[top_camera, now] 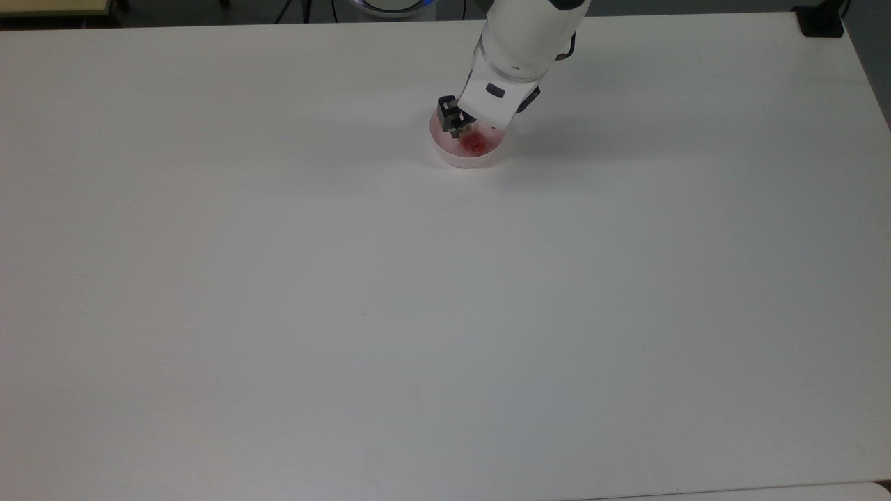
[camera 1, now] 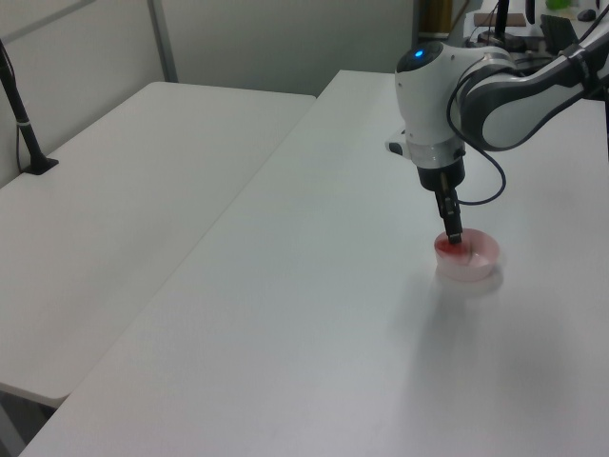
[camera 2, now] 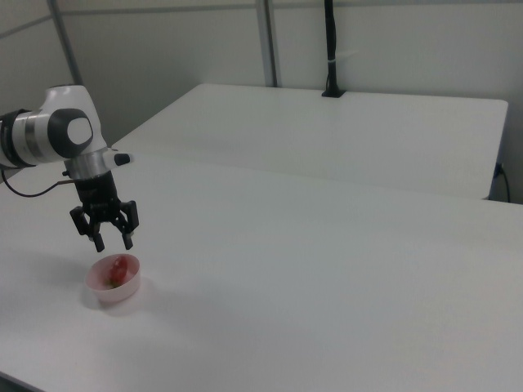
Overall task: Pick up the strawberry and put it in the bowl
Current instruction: 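Carry the strawberry over the pink bowl and release it inside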
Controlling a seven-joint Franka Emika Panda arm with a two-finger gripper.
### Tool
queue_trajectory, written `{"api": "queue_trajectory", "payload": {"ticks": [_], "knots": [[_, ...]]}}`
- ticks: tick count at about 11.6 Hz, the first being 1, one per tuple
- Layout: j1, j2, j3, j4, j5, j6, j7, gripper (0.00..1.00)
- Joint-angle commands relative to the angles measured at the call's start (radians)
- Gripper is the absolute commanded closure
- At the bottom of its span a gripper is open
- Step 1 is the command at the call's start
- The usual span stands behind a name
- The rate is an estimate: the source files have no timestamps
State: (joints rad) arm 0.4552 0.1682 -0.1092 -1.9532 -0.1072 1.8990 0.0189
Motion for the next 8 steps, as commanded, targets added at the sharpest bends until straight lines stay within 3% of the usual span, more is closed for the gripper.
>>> {"api": "queue_trajectory", "payload": {"ticks": [1,5,8], "knots": [[-0.029,-0.081,-0.010,0.039,-0.005,-0.014,0.159,0.00],[-0.243,-0.093,0.003,0.281,0.008,-0.171,0.156,0.00],[-0.311,-0.113,0.003,0.307,0.008,-0.199,0.151,0.00]]}}
